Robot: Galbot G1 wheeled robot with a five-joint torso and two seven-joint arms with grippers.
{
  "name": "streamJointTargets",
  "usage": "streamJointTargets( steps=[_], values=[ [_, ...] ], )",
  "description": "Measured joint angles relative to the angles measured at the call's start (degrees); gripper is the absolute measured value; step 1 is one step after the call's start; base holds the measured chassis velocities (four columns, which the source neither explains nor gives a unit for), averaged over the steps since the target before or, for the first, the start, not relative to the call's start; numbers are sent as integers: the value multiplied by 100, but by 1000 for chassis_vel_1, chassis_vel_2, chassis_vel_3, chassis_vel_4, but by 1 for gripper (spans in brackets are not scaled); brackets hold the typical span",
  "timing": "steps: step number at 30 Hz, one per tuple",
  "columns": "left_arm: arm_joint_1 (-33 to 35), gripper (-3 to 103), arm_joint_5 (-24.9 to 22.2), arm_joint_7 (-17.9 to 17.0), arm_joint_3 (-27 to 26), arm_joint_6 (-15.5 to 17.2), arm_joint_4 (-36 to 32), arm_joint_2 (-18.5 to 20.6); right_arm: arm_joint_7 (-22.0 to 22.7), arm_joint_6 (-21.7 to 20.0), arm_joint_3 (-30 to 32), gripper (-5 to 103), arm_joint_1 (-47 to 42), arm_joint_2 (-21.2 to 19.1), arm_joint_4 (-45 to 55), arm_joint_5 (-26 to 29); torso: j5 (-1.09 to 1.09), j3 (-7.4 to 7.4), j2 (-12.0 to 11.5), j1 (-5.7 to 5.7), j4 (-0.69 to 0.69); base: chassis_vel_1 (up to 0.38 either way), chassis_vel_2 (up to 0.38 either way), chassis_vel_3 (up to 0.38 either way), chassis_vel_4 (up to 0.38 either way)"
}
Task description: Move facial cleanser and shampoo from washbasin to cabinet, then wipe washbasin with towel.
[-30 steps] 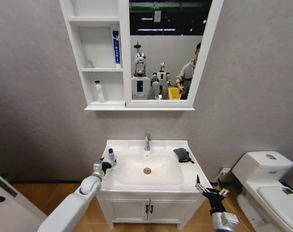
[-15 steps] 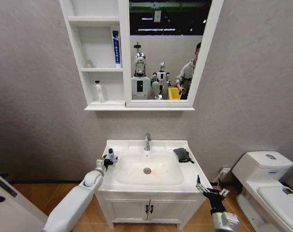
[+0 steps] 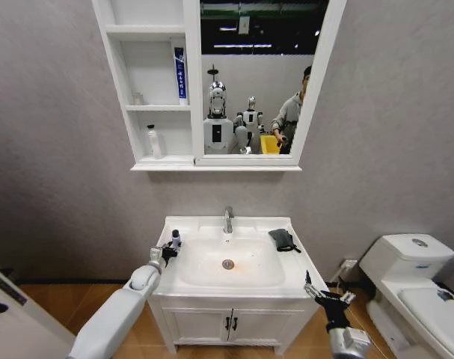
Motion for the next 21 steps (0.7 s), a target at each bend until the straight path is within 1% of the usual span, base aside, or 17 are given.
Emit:
streamJointTargets(
  steps=[3, 5, 6, 7, 9, 10, 12, 13, 14, 15, 17, 18, 20, 21],
  values=[
    [47, 42, -41, -28, -27, 15, -174, 92, 0, 1, 0, 100, -3, -4, 12, 0, -1, 0, 0, 0, -1, 0, 0, 0, 0],
    [150, 42, -163, -342, -115, 222, -690, 419, -7, 1, -13, 100, 9, -17, 33, 6, -1, 0, 0, 0, -1, 0, 0, 0, 0],
    [150, 42, -163, -342, -115, 222, -690, 419, -7, 1, -13, 100, 9, -17, 33, 6, -1, 0, 0, 0, -1, 0, 0, 0, 0],
    [200, 42, -264, -543, -177, 386, -1004, 636, -15, -3, -37, 100, 20, -17, 47, 9, -1, 0, 0, 0, 0, 0, 0, 0, 0],
    [250, 42, -636, -957, -339, 775, -1770, 1122, -25, -17, -80, 100, 32, -9, 77, 8, -1, 0, 0, 0, 3, 0, 0, 0, 0],
    [250, 42, -636, -957, -339, 775, -1770, 1122, -25, -17, -80, 100, 32, -9, 77, 8, -1, 0, 0, 0, 3, 0, 0, 0, 0],
    [208, 42, -1082, -1301, -477, 1155, -2510, 1560, -28, -26, -102, 100, 28, 6, 101, -11, 1, -1, 0, 0, 3, 0, 0, 0, 0],
    [127, 42, -1311, -1450, -576, 1369, -2941, 1811, -34, -27, -117, 100, 21, 19, 119, -35, 2, -1, 0, -1, 1, 0, 0, 0, 0],
    [127, 42, -1311, -1450, -576, 1369, -2941, 1811, -34, -27, -117, 100, 21, 19, 119, -35, 2, -1, 0, -1, 1, 0, 0, 0, 0],
    [60, 42, -1511, -1544, -656, 1555, -3256, 2031, -41, -29, -120, 100, 13, 31, 136, -50, 1, -1, 1, -1, -2, 0, 0, 0, 0],
    [-85, 42, -2012, -1744, -811, 1928, -3786, 2379, -84, -67, -121, 100, -1, 49, 176, -50, 1, -1, 1, -1, 0, 0, 0, 0, 0],
    [-85, 42, -2012, -1744, -811, 1928, -3786, 2379, -84, -67, -121, 100, -1, 49, 176, -50, 1, -1, 1, -1, 0, 0, 0, 0, 0],
    [-449, 42, -2787, -2042, -878, 2291, -4262, 2669, -114, -77, -126, 100, 2, 82, 196, -63, 0, -1, 1, -1, 2, 0, 0, 0, 0],
    [-449, 42, -2787, -2042, -878, 2291, -4262, 2669, -114, -77, -126, 100, 2, 82, 196, -63, 0, -1, 1, -1, 2, 0, 0, 0, 0]
  ],
)
